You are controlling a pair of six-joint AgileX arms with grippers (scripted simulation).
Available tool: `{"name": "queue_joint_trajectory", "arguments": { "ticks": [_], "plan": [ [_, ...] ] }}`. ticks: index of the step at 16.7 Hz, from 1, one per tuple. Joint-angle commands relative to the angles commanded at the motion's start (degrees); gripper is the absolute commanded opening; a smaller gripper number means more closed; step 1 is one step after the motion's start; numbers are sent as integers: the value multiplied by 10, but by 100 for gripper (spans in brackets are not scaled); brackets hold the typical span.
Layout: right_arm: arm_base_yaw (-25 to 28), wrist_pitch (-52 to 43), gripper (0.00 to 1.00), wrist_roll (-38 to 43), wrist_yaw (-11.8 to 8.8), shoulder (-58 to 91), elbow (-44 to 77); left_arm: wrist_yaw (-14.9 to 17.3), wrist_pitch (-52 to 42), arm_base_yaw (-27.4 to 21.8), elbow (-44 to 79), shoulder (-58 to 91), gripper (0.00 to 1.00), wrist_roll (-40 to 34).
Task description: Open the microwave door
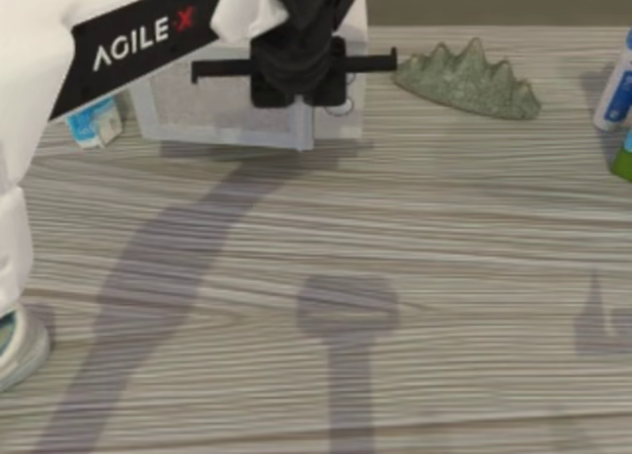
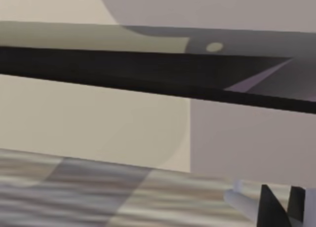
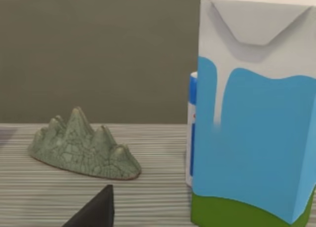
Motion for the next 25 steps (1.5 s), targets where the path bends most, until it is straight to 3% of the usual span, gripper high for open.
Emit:
{"name": "queue_joint_trajectory", "arguments": {
  "ticks": [9,25],
  "plan": [
    [0,0,100,0,0,0,0,20,41,7,-78,-53,0,53],
    [0,0,100,0,0,0,0,20,42,7,-78,-53,0,53]
  ]
}}
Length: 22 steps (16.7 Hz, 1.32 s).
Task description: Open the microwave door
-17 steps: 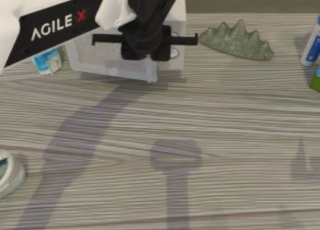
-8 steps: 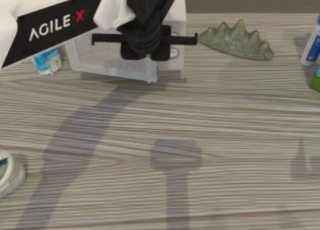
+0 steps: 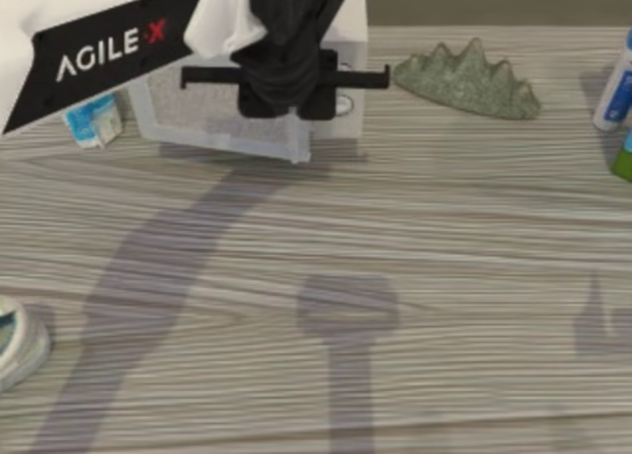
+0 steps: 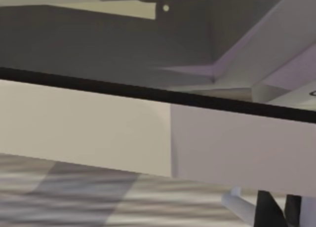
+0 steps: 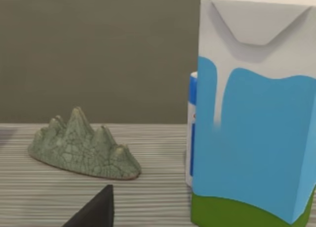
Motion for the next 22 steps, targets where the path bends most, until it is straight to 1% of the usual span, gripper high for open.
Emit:
{"name": "queue_joint_trajectory", "arguments": {
  "ticks": [10,17,22],
  "plan": [
    [0,0,100,0,0,0,0,3,1,-4,-2,1,0,-1],
    [0,0,100,0,0,0,0,28,34,6,-74,-46,0,55],
    [0,0,100,0,0,0,0,30,39,7,-78,-53,0,60]
  ]
}}
